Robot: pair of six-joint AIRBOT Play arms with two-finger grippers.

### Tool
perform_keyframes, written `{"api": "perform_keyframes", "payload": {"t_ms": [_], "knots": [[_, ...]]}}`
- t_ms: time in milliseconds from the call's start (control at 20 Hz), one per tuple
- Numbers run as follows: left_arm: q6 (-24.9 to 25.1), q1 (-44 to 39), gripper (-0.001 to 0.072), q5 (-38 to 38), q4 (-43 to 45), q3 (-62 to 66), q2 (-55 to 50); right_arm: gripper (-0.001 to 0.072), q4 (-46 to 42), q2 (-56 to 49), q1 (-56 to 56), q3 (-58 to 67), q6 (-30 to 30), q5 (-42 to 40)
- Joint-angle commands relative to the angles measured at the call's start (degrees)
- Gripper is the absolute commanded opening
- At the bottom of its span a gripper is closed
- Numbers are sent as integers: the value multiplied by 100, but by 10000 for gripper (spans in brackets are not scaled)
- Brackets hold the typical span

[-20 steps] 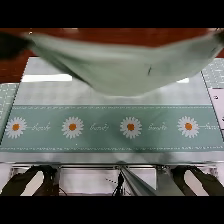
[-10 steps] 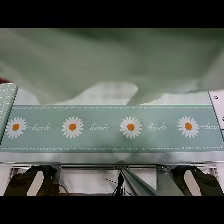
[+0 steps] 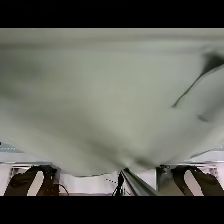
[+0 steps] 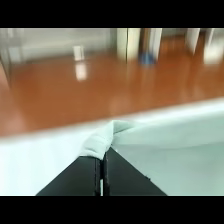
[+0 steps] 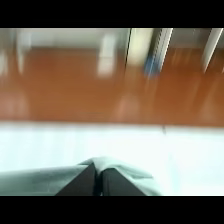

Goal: Fold the shirts.

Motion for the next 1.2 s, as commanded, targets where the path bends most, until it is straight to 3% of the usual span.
{"api": "perform_keyframes", "payload": {"t_ms": [0,200,400,550,750,1150], "knots": [[-249,-7,25,-1268,212,-424,-507,22,-111,-988,293,11,13,1637],[13,-13,26,-260,203,-1672,-1231,23,-417,-2597,1036,-46,-186,1012],[533,-11,26,754,170,-1869,-2559,24,-474,-4253,1491,-46,-208,-284],[570,-13,27,1670,146,-1869,-3580,24,-188,-5003,1624,-46,20,-1261],[573,-13,27,2280,-223,-1869,-4754,24,-90,-5591,1617,-46,605,-2365],[693,-20,26,2811,-874,-1871,-5939,24,-42,-6511,1617,-46,745,-2448]]}}
